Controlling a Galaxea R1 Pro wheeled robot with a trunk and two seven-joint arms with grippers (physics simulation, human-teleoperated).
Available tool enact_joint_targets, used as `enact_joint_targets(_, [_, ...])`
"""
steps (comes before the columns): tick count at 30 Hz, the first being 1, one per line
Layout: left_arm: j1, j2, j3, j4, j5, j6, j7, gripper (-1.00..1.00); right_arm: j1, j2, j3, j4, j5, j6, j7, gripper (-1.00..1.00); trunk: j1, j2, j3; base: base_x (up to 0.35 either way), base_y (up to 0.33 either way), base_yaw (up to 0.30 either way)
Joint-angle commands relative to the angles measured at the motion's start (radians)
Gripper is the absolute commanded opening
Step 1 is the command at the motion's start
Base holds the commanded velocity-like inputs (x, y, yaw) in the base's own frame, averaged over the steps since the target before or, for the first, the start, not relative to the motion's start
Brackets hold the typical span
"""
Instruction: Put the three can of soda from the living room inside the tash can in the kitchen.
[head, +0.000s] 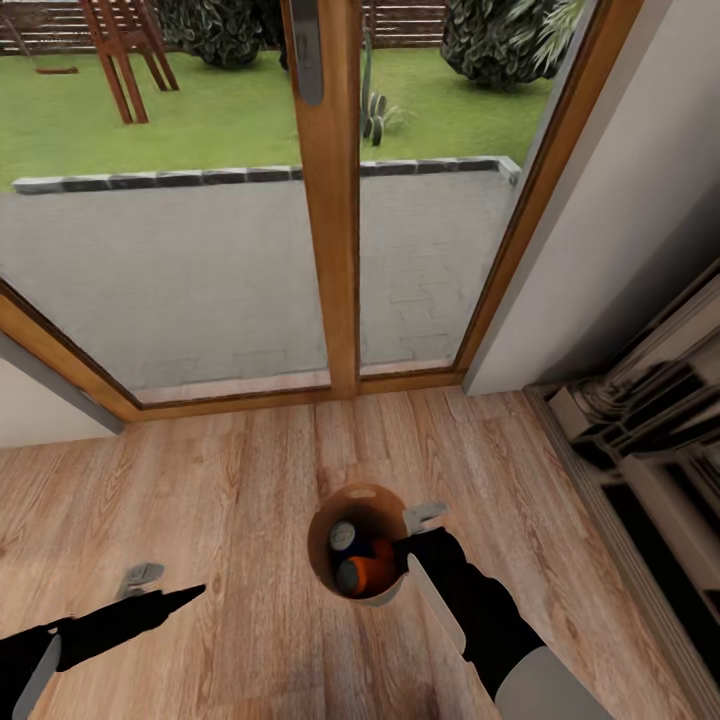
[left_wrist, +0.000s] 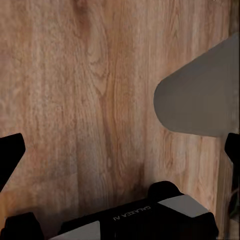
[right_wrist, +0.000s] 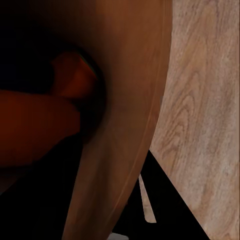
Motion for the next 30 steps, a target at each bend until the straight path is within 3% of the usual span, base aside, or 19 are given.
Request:
enact_joint_targets(1, [0.000, 0.003, 0.001, 0.009, -0.001, -0.008, -0.064, 1.00, 0.000, 0.000, 0.000, -0.001, -0.011, -0.004, 0.013, -1.00, 0.000, 0.000, 0.000, 0.000, 0.000, 0.000])
enact_joint_targets(3, [0.000, 0.017, 0.002, 0.019, -0.002, -0.016, -0.154, 1.00, 0.000, -0.001, -0.002, -0.001, -0.011, -0.005, 0.026, -1.00, 0.000, 0.000, 0.000, 0.000, 0.000, 0.000])
enact_joint_targets(7, [0.000, 0.029, 0.003, 0.024, -0.001, -0.032, -0.202, 1.00, 0.000, -0.001, -0.003, -0.001, -0.011, -0.005, 0.033, -1.00, 0.000, 0.000, 0.000, 0.000, 0.000, 0.000])
enact_joint_targets(16, [0.000, 0.035, 0.004, 0.018, 0.003, -0.048, -0.235, 1.00, 0.000, -0.001, -0.001, -0.005, -0.010, -0.009, 0.037, -1.00, 0.000, 0.000, 0.000, 0.000, 0.000, 0.000])
enact_joint_targets(30, [0.000, 0.035, 0.003, 0.012, 0.004, -0.048, -0.309, 1.00, 0.000, -0.003, 0.000, -0.089, -0.007, -0.013, 0.037, -1.00, 0.000, 0.000, 0.000, 0.000, 0.000, 0.000])
